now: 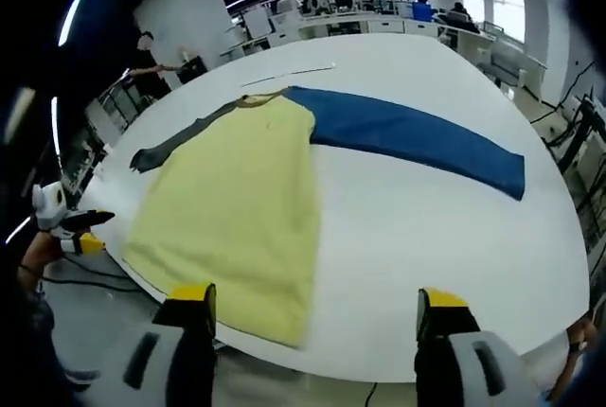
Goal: Fold the garment on the visible template until the final outline fits inside the template.
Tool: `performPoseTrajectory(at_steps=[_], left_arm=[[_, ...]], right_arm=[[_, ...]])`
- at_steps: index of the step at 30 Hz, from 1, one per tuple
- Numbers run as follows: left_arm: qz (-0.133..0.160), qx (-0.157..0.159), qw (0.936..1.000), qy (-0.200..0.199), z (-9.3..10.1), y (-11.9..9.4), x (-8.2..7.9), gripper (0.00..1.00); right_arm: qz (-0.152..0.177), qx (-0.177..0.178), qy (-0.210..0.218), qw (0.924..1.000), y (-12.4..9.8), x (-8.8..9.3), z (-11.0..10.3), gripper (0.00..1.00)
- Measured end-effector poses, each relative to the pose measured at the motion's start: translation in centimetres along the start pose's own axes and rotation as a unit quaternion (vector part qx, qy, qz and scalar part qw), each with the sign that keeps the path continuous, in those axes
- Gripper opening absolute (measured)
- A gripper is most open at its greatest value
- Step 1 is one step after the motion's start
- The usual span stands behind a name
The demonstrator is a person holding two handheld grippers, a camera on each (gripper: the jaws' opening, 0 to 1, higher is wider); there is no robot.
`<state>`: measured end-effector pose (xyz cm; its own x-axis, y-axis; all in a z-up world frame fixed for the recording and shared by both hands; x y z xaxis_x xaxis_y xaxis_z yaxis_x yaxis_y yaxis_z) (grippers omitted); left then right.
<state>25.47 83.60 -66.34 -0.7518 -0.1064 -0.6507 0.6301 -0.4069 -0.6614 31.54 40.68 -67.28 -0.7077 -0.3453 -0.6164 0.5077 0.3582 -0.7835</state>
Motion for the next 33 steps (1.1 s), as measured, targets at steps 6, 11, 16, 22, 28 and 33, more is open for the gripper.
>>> performPoseTrajectory(at_steps=[6, 11, 16, 22, 28, 33], left_arm=[[0.014, 0.014, 0.9998, 0.004, 0.6, -0.2, -1.0, 0.86], [0.023, 0.013, 0.9996, 0.007, 0.7, -0.2, -1.4, 0.94], [0.025, 0.017, 0.9995, 0.004, 0.7, -0.2, -1.7, 0.99], [0.028, 0.021, 0.9994, 0.009, 1.0, -0.1, -2.1, 0.99], [0.025, 0.017, 0.9994, 0.016, 1.1, 0.1, -2.3, 0.99], [0.035, 0.016, 0.999, 0.023, 1.2, 0.0, -2.5, 0.96]], right_arm=[[0.025, -0.003, 0.009, 0.9997, 0.0, -1.5, 2.6, 0.99], [0.06, 0.016, 0.042, 0.9972, -0.2, -2.8, 5.7, 0.99], [0.081, 0.039, 0.057, 0.9943, -0.7, -3.7, 8.3, 0.99], [0.091, 0.066, 0.066, 0.9915, -0.6, -3.9, 11.2, 0.97], [0.079, 0.118, 0.052, 0.9885, 0.1, -3.1, 14.8, 0.84], [0.066, 0.144, 0.051, 0.986, 0.7, -2.4, 16.7, 0.71]])
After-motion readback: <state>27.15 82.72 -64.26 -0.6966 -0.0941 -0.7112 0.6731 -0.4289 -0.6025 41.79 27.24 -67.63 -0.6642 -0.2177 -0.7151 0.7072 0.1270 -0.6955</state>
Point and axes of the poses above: the point that each gripper's makers call its tool centre point, and the gripper's own axes: y roughly forward along the fingers, z roughly to its right, x roughly out of its underside, the point moved 8 cm from there along -y, roughly backward along the fingers, and after that the axes turned 14 degrees about -y, right-handed, at the moved point
